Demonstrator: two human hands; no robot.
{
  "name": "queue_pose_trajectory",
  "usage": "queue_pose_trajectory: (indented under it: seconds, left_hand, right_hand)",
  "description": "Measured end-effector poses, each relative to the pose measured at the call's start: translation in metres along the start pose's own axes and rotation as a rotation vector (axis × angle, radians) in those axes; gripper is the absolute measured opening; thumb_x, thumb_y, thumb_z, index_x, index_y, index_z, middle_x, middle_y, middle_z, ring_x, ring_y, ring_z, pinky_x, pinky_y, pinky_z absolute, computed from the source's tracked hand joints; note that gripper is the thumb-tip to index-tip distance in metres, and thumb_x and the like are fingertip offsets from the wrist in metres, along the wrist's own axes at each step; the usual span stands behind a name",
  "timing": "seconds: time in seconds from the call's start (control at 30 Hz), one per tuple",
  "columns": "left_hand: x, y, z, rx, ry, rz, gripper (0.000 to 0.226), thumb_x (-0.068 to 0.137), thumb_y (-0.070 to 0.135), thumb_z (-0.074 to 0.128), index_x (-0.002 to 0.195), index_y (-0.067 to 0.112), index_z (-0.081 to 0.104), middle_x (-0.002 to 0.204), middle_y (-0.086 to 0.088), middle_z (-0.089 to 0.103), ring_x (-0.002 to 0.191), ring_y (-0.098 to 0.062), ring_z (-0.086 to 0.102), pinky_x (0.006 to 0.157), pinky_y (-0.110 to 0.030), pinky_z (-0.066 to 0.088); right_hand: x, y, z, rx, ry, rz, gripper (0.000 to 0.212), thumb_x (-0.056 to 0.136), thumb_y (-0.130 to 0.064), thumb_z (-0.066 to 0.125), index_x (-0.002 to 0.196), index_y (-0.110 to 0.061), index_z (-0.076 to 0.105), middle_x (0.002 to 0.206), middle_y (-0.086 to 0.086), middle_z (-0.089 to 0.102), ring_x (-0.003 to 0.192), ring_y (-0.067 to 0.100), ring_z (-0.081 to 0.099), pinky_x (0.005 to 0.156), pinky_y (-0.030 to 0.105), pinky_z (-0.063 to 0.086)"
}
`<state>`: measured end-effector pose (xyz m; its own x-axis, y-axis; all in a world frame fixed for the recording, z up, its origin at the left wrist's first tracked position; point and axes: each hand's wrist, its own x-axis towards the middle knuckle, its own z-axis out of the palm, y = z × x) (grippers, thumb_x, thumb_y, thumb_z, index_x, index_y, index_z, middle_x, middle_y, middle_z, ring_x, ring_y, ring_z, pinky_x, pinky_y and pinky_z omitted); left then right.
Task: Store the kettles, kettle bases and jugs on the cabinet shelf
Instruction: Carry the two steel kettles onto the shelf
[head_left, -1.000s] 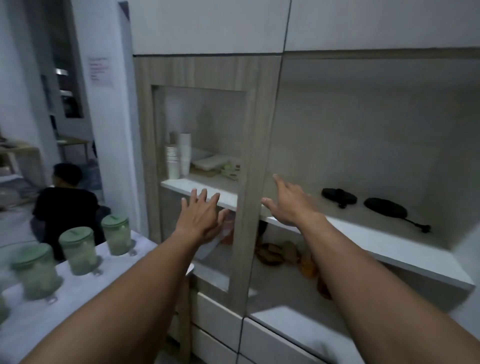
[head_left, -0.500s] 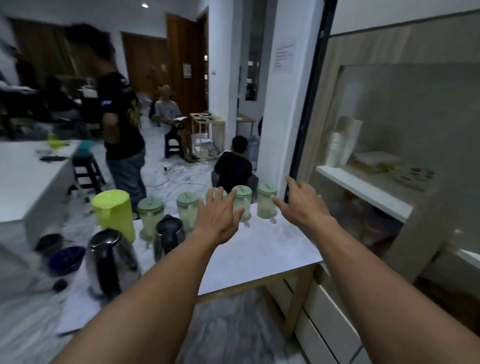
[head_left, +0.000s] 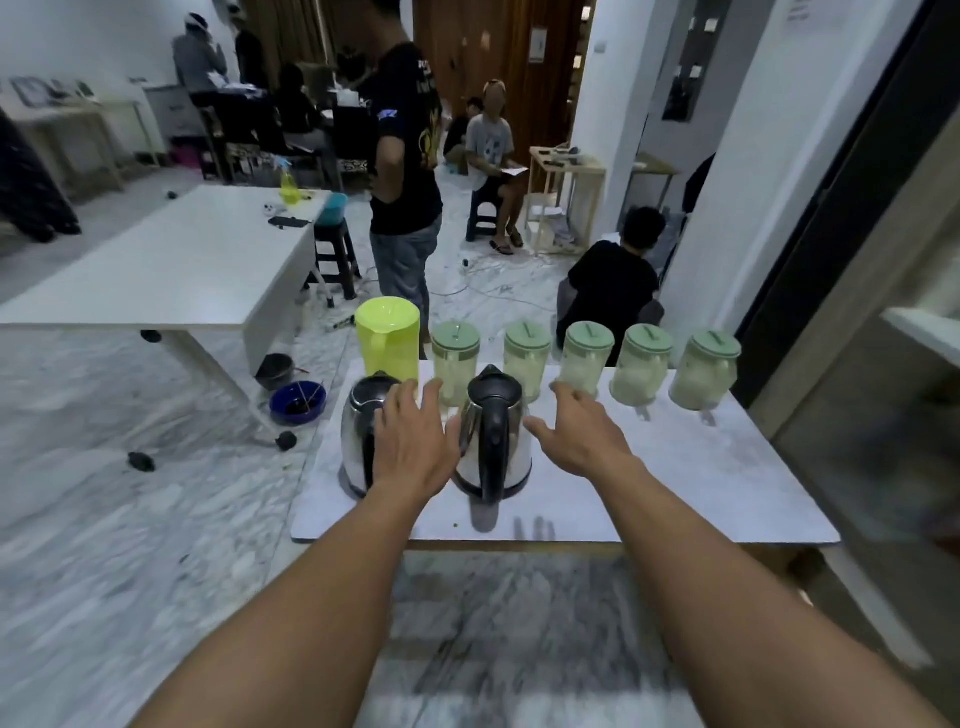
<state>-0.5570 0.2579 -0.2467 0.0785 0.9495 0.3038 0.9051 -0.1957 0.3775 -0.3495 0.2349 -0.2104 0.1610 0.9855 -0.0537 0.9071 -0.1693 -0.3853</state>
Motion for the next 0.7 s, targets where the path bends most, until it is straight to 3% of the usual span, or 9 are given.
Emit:
queue_pose_trajectory:
  seconds: [0.23, 0.37, 0.47, 0.57, 0.7]
  left_hand:
    - [0.004, -0.061, 0.037, -0.125, 0.068, -0.336, 0.064, 0.087, 0.042, 0.063, 0.135, 0.011, 0.036, 0.135, -0.016, 0.04, 0.121, -0.036, 0.043, 0.097, -0.048, 0.042]
    - [0.0, -0.088, 0.059, -0.387, -0.025, -0.612, 0.065, 0.079, 0.048, 0.071, 0.124, 0.019, 0.034, 0.127, -0.01, 0.049, 0.114, -0.033, 0.05, 0.093, -0.049, 0.047]
    - [-0.003, -0.099, 0.072, -0.536, -0.142, -0.688, 0.061, 0.075, 0.05, 0.074, 0.119, 0.02, 0.044, 0.113, -0.005, 0.062, 0.102, -0.03, 0.061, 0.084, -0.042, 0.052]
    - [0.005, -0.103, 0.077, -0.638, -0.134, -0.712, 0.049, 0.077, 0.045, 0.077, 0.114, 0.018, 0.059, 0.104, -0.002, 0.067, 0.095, -0.026, 0.061, 0.078, -0.034, 0.047]
    - [0.017, -0.108, 0.083, -0.726, -0.091, -0.758, 0.033, 0.078, 0.042, 0.078, 0.095, 0.016, 0.068, 0.089, -0.002, 0.068, 0.089, -0.026, 0.062, 0.074, -0.032, 0.047]
  right_hand:
    - [0.037, -0.022, 0.077, 0.125, -0.114, 0.107, 0.068, 0.09, -0.051, 0.066, 0.141, -0.016, 0.039, 0.133, 0.014, 0.054, 0.123, 0.038, 0.054, 0.093, 0.047, 0.05]
    - [0.045, -0.024, 0.114, 0.338, -0.084, 0.234, 0.063, 0.086, -0.044, 0.074, 0.136, -0.015, 0.047, 0.127, 0.011, 0.064, 0.115, 0.036, 0.06, 0.088, 0.042, 0.052]
    - [0.045, -0.027, 0.133, 0.54, -0.026, 0.281, 0.053, 0.088, -0.035, 0.075, 0.133, -0.017, 0.055, 0.116, 0.007, 0.066, 0.104, 0.03, 0.062, 0.083, 0.037, 0.05]
    - [0.052, -0.029, 0.141, 0.699, 0.011, 0.36, 0.027, 0.088, -0.027, 0.075, 0.109, -0.015, 0.064, 0.088, 0.0, 0.065, 0.071, 0.017, 0.06, 0.062, 0.031, 0.048]
    - [0.061, -0.029, 0.153, 0.913, 0.033, 0.453, 0.014, 0.08, -0.017, 0.076, 0.08, -0.008, 0.065, 0.067, 0.006, 0.065, 0.065, 0.023, 0.06, 0.067, 0.037, 0.048]
